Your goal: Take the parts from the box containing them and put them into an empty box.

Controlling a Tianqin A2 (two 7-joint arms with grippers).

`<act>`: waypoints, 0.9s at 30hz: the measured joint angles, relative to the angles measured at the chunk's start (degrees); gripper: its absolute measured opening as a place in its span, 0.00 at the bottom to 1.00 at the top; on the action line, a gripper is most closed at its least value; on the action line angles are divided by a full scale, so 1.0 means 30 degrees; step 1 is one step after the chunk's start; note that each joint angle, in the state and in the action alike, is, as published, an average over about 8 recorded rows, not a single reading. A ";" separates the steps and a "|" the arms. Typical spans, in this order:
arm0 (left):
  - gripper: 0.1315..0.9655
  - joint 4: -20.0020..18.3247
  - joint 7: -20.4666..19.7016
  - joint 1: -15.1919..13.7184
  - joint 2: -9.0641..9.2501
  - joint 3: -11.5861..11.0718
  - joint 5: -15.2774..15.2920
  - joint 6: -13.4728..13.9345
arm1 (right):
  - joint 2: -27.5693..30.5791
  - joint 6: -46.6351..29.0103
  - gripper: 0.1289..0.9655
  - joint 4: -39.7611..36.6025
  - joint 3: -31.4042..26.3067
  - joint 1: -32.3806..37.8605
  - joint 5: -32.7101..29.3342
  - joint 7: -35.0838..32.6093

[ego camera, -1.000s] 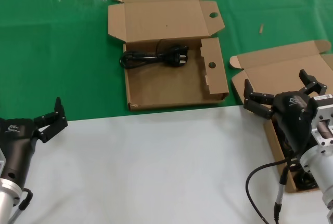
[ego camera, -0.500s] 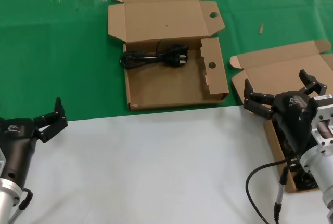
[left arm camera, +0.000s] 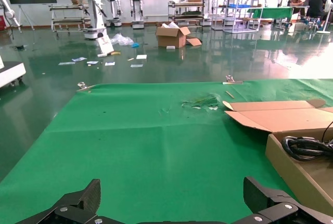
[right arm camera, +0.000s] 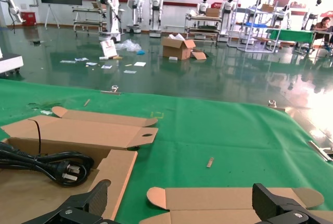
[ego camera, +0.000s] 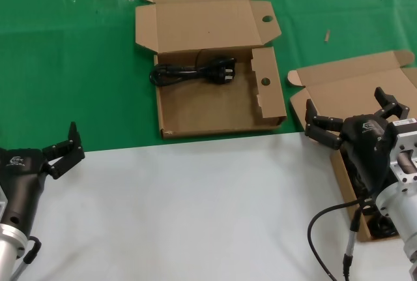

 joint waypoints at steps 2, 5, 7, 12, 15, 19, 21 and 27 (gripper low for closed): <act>1.00 0.0000 0.0000 0.0000 0.0000 0.0000 0.0000 0.0000 | 0.0000 0.0000 1.00 0.0000 0.0000 0.0000 0.0000 0.0000; 1.00 0.0000 0.0000 0.0000 0.0000 0.0000 0.0000 0.0000 | 0.0000 0.0000 1.00 0.0000 0.0000 0.0000 0.0000 0.0000; 1.00 0.0000 0.0000 0.0000 0.0000 0.0000 0.0000 0.0000 | 0.0000 0.0000 1.00 0.0000 0.0000 0.0000 0.0000 0.0000; 1.00 0.0000 0.0000 0.0000 0.0000 0.0000 0.0000 0.0000 | 0.0000 0.0000 1.00 0.0000 0.0000 0.0000 0.0000 0.0000; 1.00 0.0000 0.0000 0.0000 0.0000 0.0000 0.0000 0.0000 | 0.0000 0.0000 1.00 0.0000 0.0000 0.0000 0.0000 0.0000; 1.00 0.0000 0.0000 0.0000 0.0000 0.0000 0.0000 0.0000 | 0.0000 0.0000 1.00 0.0000 0.0000 0.0000 0.0000 0.0000; 1.00 0.0000 0.0000 0.0000 0.0000 0.0000 0.0000 0.0000 | 0.0000 0.0000 1.00 0.0000 0.0000 0.0000 0.0000 0.0000; 1.00 0.0000 0.0000 0.0000 0.0000 0.0000 0.0000 0.0000 | 0.0000 0.0000 1.00 0.0000 0.0000 0.0000 0.0000 0.0000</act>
